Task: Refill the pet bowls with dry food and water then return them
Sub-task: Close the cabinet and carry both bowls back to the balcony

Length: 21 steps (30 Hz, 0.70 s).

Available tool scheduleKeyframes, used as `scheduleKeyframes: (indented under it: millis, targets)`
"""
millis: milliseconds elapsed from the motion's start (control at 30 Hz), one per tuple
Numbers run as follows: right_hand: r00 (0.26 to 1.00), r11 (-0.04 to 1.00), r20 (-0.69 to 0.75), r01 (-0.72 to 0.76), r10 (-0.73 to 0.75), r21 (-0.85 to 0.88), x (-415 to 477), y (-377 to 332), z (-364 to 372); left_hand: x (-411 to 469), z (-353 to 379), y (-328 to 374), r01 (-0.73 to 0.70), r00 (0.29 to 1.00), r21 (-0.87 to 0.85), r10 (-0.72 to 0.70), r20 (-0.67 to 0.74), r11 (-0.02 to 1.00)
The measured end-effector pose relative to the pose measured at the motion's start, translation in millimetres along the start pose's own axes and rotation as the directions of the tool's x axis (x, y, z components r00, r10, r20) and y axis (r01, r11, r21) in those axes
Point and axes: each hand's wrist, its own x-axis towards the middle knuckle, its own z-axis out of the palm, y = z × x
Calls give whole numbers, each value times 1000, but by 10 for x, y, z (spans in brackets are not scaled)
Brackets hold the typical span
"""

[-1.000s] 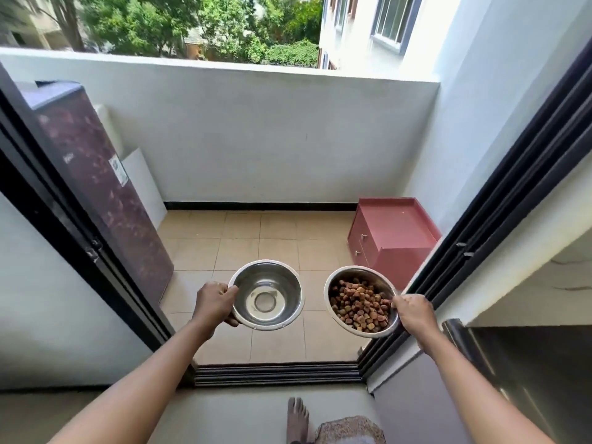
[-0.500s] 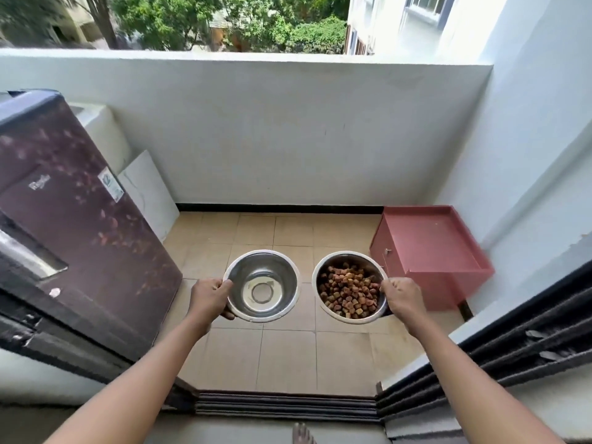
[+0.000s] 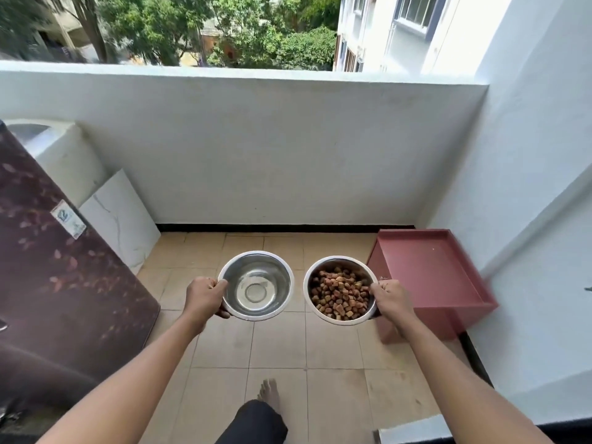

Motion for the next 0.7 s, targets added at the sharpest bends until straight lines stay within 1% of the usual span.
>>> scheduleKeyframes:
  millis: [133,367,500,600,700]
  targets:
    - [999,999,27,-41,41,15,417,-72,111,498,123,117,11,1000,2,-11,19,1000]
    - [990,988,-6,-143,143,56,1178,-189,452,1580,362,242,6,996,2,-6,92,1000]
    - [973,970,-4,-230,231,77,1650,-271,659,2193,460,343,19,992,-2,-18,127,1000]
    - [963,958,-8,-265,268,110,2006,-315,792,2638,549,434,9,988,-14,-7,153,1000]
    - [952,945,-14,-302,306,123,2363,-346,927,3024,680,452,35,985,-21,-31,167,999]
